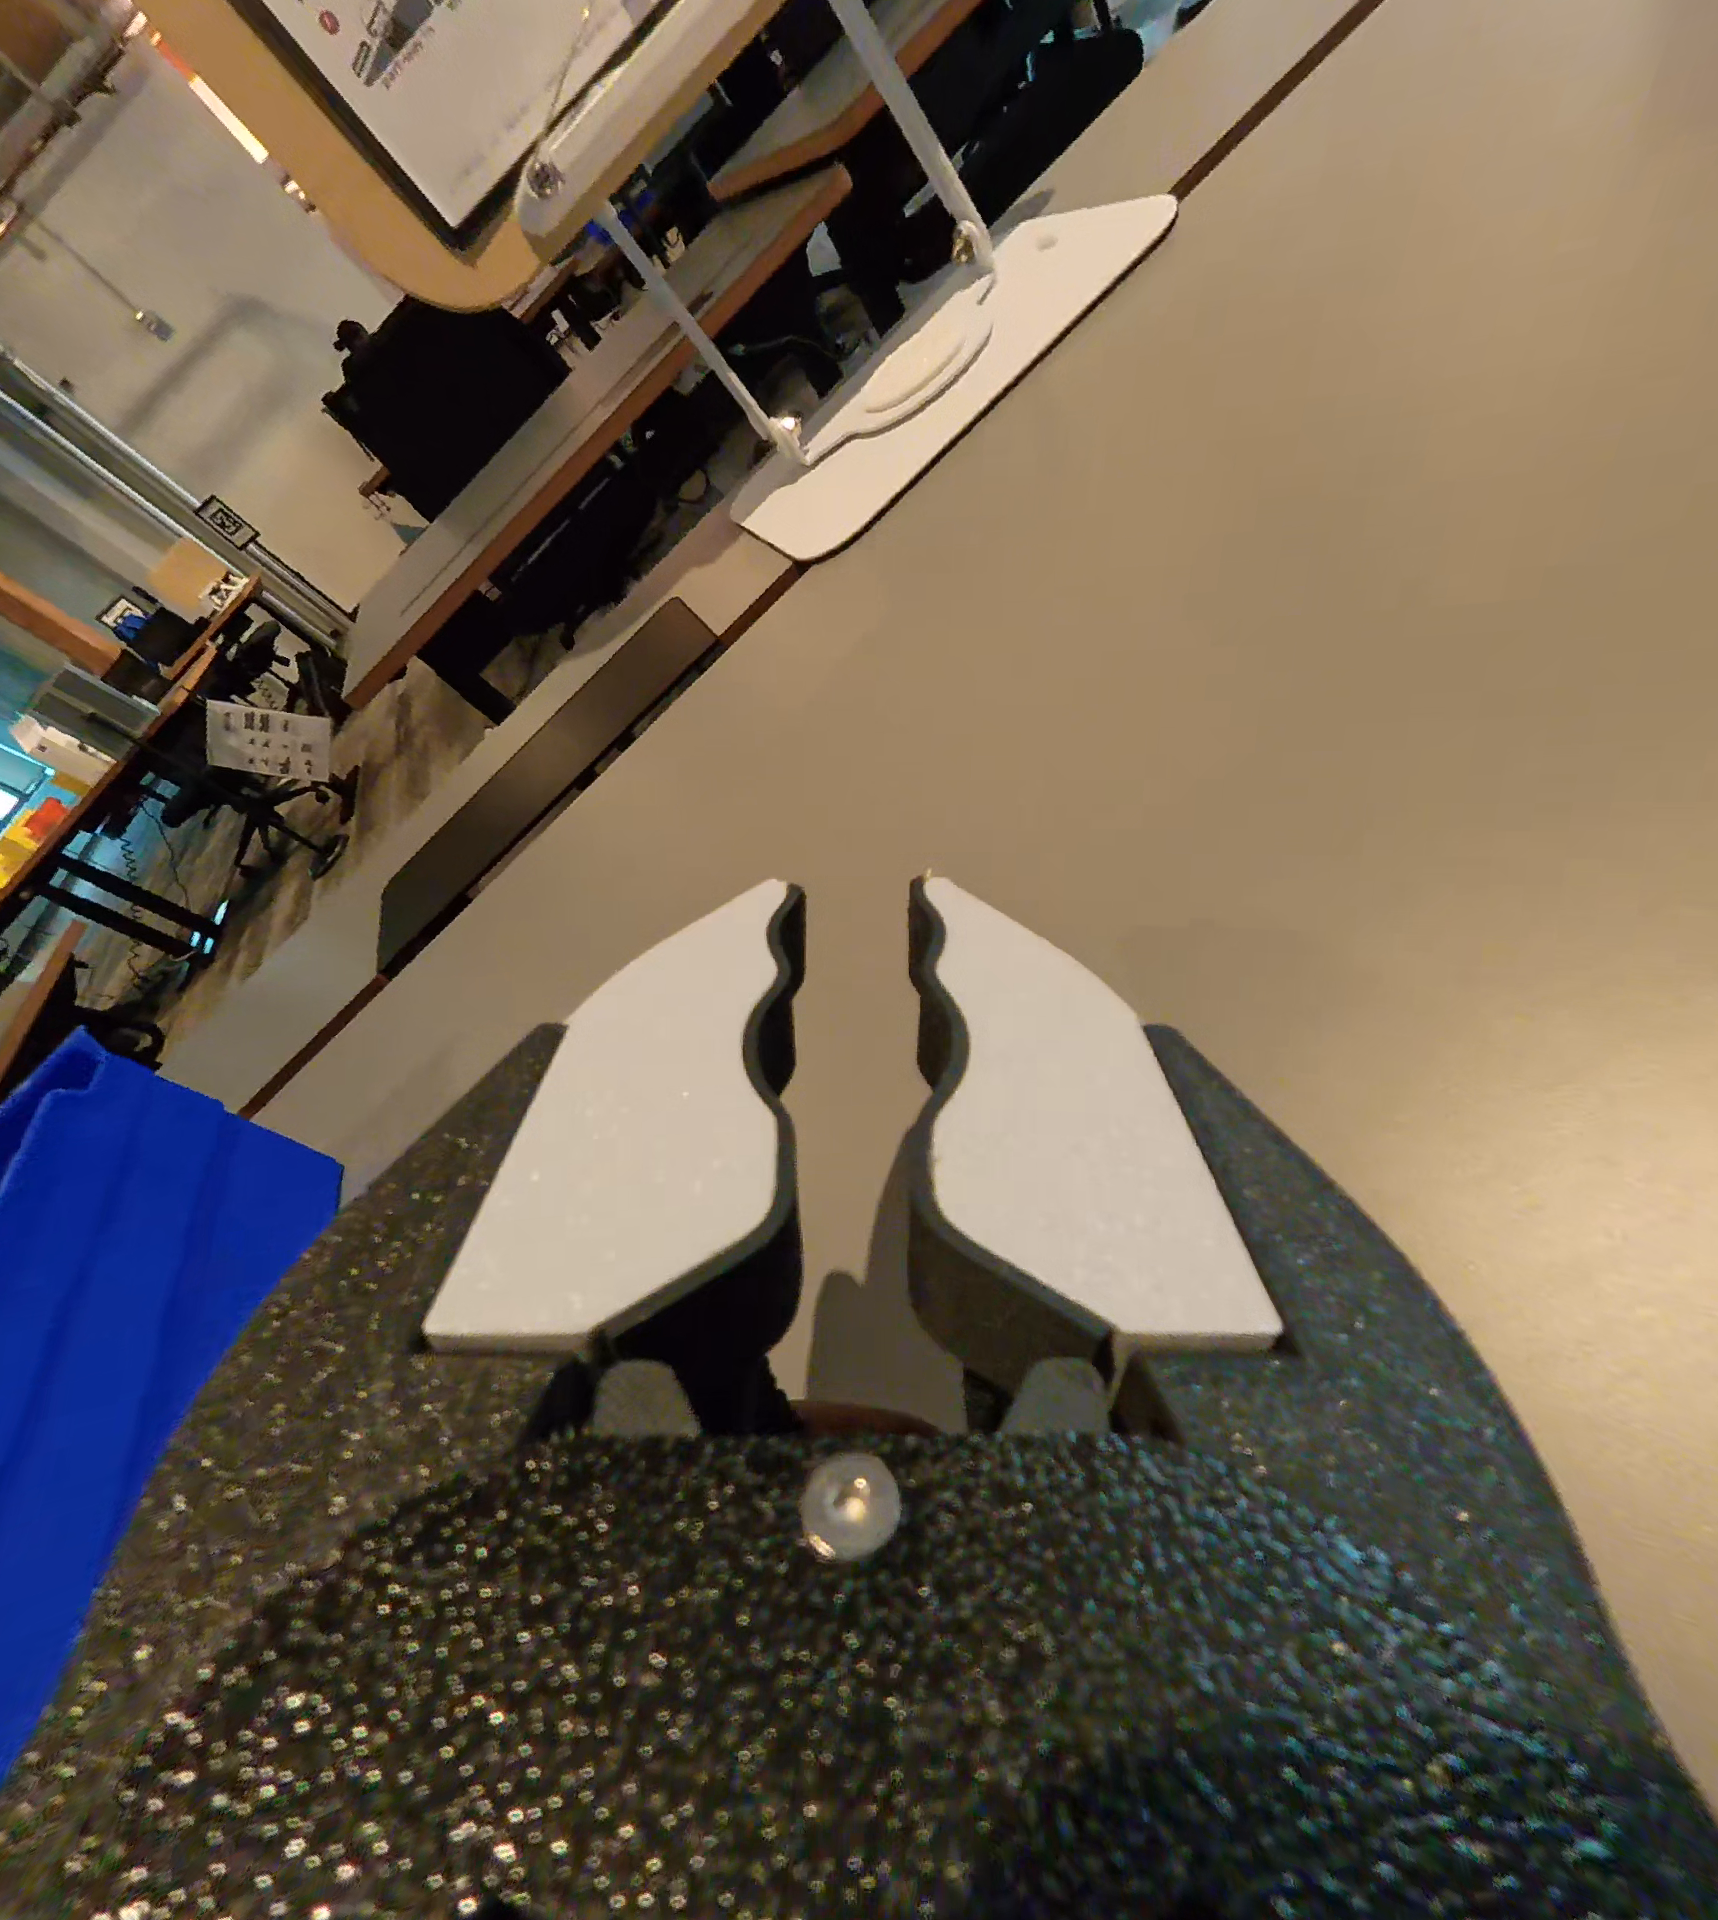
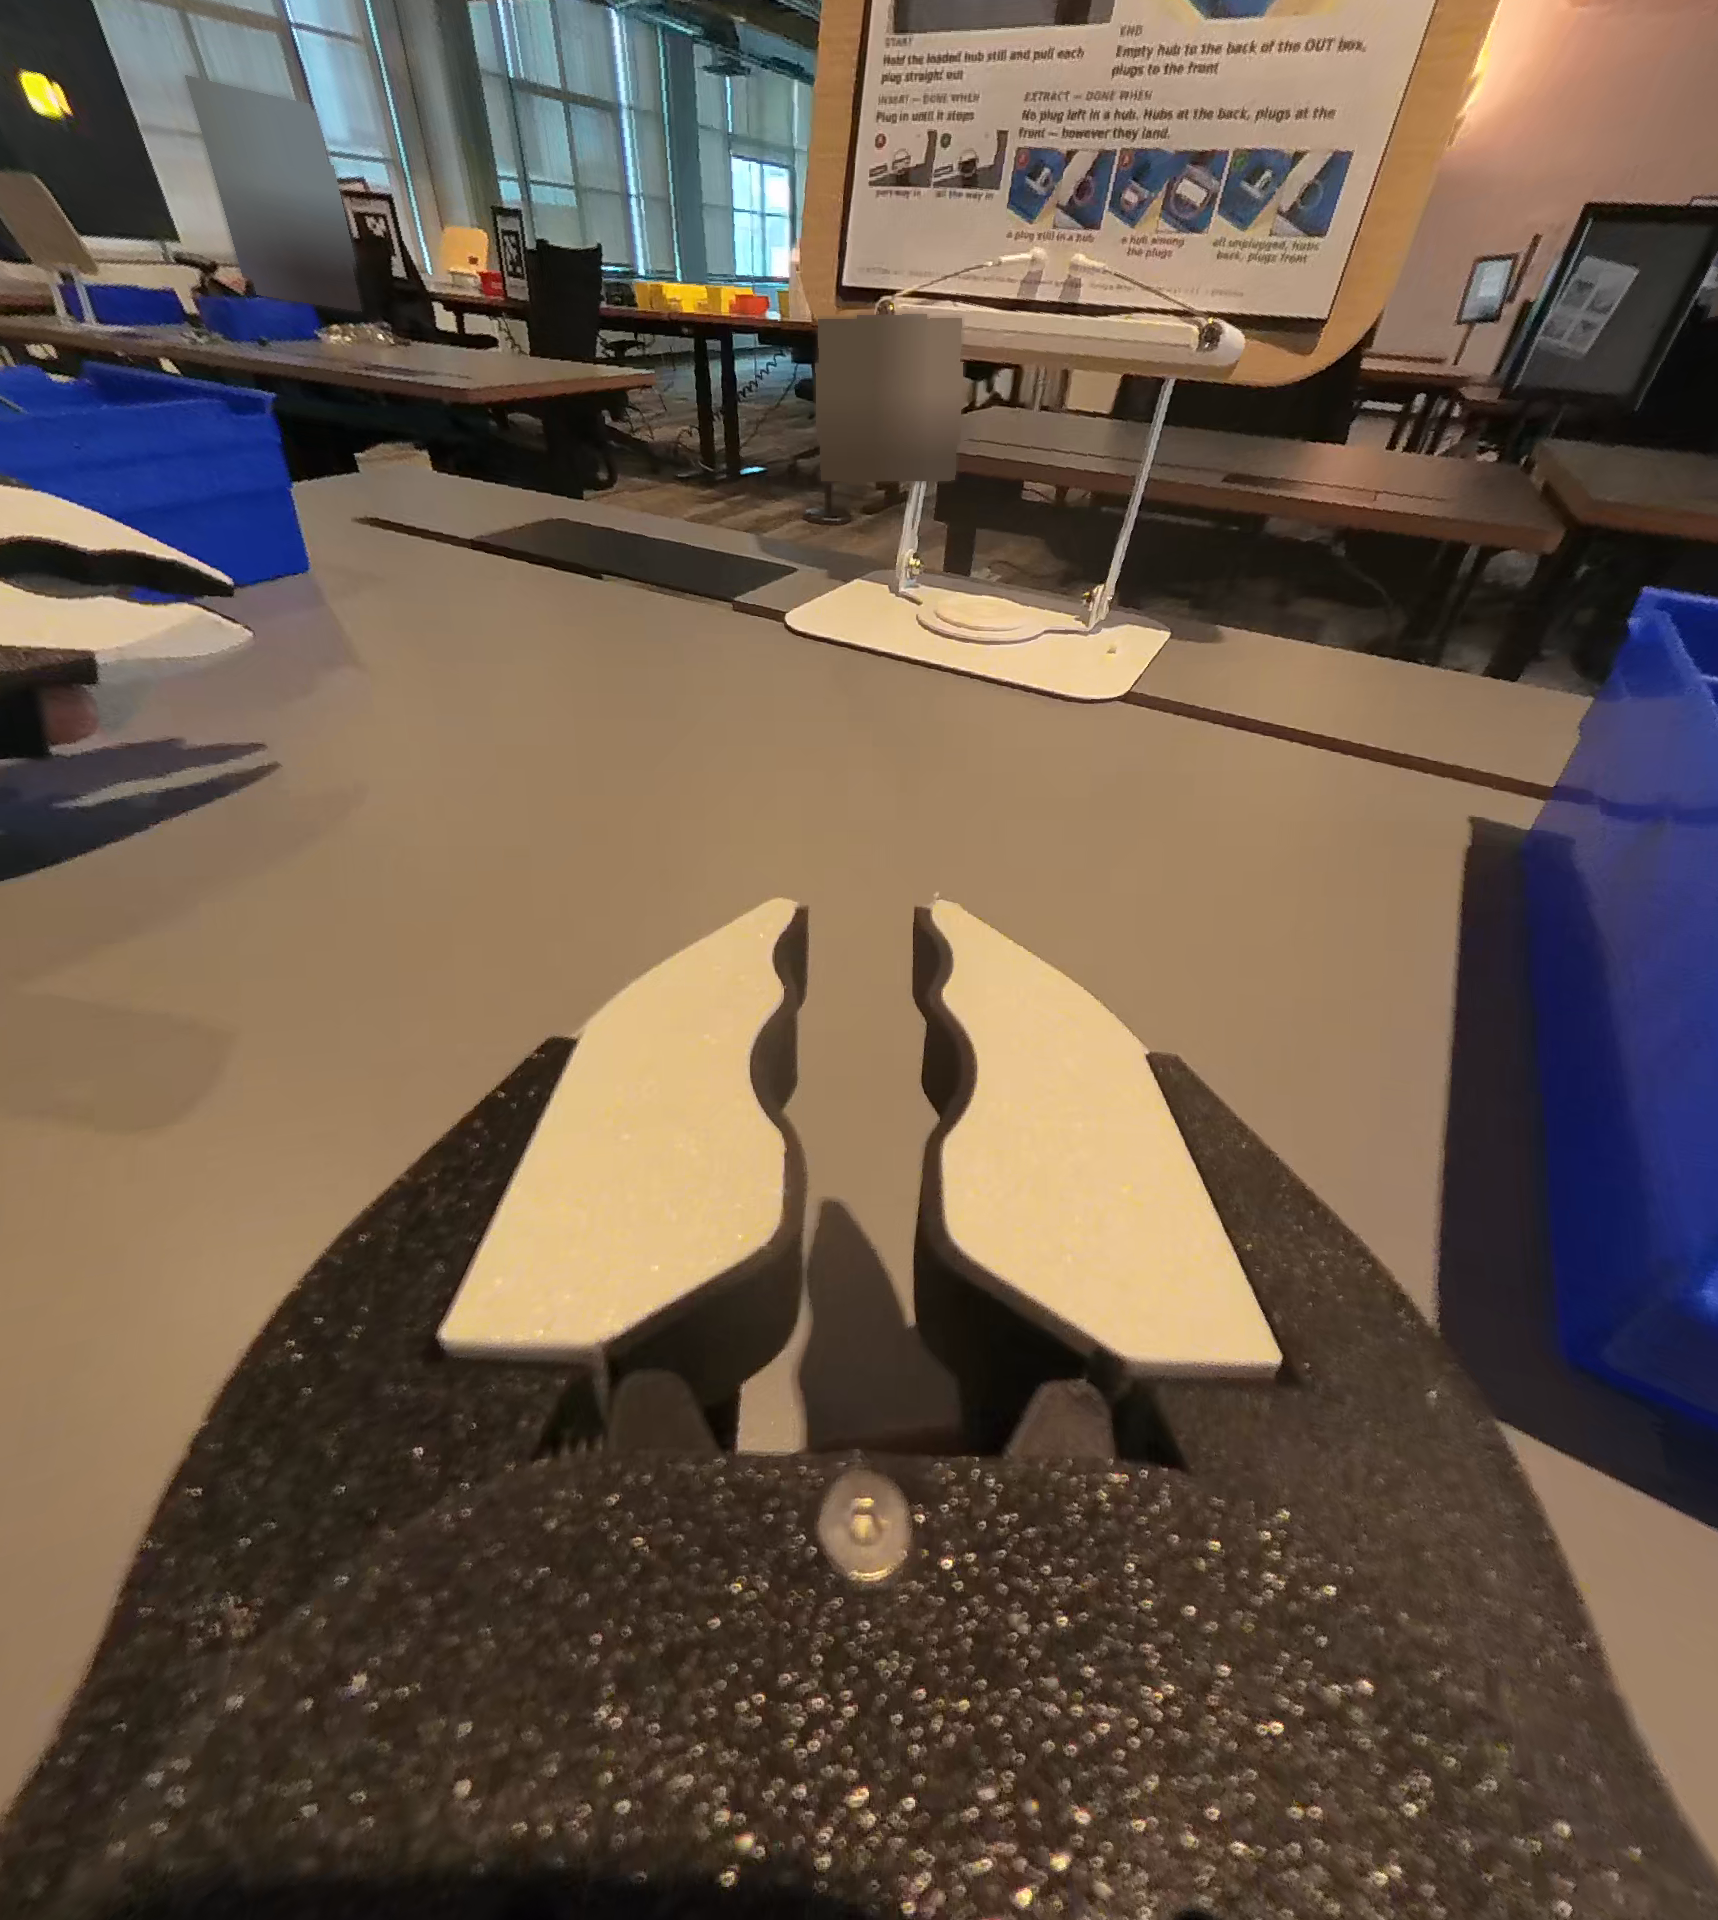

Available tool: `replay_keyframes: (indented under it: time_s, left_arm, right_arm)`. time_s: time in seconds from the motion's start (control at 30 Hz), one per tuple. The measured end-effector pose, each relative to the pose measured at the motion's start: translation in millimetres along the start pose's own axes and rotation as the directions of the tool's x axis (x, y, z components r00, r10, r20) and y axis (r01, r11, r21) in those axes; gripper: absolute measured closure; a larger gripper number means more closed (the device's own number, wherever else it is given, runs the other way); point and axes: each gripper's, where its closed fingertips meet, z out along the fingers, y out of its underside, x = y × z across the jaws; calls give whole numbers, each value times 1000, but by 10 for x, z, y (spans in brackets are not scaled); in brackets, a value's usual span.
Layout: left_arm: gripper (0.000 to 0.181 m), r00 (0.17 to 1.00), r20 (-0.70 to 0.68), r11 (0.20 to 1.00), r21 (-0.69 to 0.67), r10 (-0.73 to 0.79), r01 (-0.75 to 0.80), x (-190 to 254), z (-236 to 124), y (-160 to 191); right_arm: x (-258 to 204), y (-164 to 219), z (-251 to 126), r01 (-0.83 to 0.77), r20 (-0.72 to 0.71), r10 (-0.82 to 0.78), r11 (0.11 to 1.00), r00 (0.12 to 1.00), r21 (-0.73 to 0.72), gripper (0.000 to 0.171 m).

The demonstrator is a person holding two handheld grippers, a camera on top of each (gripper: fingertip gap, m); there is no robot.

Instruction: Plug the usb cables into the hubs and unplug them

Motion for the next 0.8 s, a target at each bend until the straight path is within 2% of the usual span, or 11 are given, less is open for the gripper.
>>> replay_keyframes:
  time_s: [0.13, 0.3, 0.43, 0.57, 0.8]
  left_arm:
    - [163, 999, -30, 999, -5, 32, -32, 72, -21, -35]
    - [163, 976, -50, 977, 19, 213, -212, 219, -95, -145]
    - [163, 953, -66, 953, 87, 297, -291, 366, -180, -305]
    - [163, 941, -71, 936, 145, 332, -320, 473, -267, -449]
    - [166, 937, -76, 924, 207, 341, -320, 555, -374, -591]
  right_arm:
    - [40, 11, 3, -49, 16, 49, 999, 999, 7, 152]
    - [51, 7, -3, -48, 8, 47, 999, 999, 10, 152]
    - [25, -4, -13, -8, 0, 8, 1000, 1000, 14, 153]
    - [22, -14, -22, 11, -16, -10, 1000, 1000, 22, 154]
    - [44, -55, -62, -18, -6, 18, 998, 1000, 59, 168]
